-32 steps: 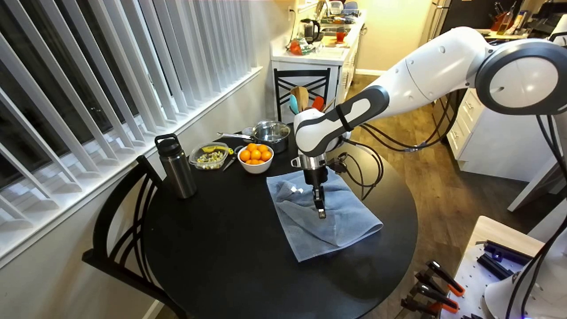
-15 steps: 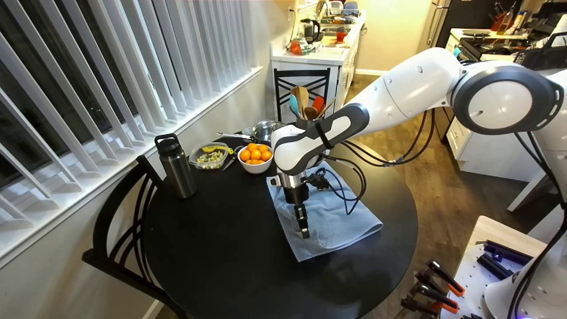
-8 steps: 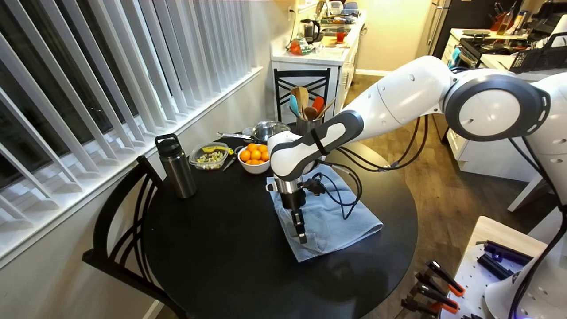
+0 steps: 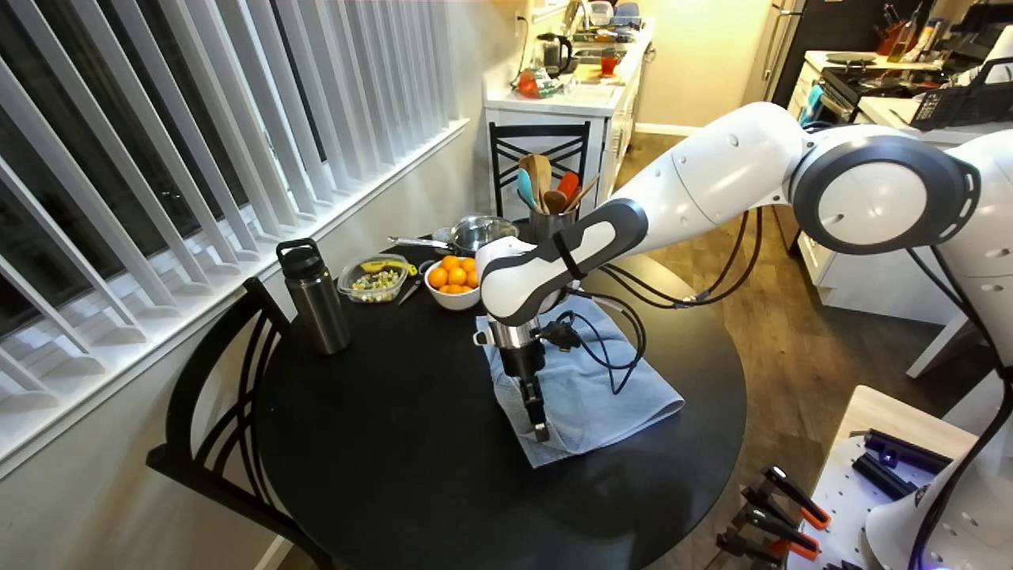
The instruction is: Fold the towel's length in half
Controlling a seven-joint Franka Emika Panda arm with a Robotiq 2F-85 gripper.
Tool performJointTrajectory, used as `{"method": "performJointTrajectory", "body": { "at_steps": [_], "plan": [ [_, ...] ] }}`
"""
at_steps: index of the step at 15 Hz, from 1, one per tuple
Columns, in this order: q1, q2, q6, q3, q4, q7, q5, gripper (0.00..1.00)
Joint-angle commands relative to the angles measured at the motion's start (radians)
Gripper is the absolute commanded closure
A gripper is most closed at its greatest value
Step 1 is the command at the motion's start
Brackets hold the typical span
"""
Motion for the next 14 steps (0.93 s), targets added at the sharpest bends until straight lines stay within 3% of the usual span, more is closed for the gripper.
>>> {"method": "performJointTrajectory", "body": {
  "at_steps": [1,6,14],
  "plan": [
    [-0.017,0.008,-0.073,0.022,0.023,-0.032,0.034,0.34],
    [-0.033,0.004,-0.148,0.034,0.034,-0.080,0.085,0.03],
    [-0.035,-0.076,0.036,-0.028,-0.014,-0.001,0.099,0.00]
  ]
}}
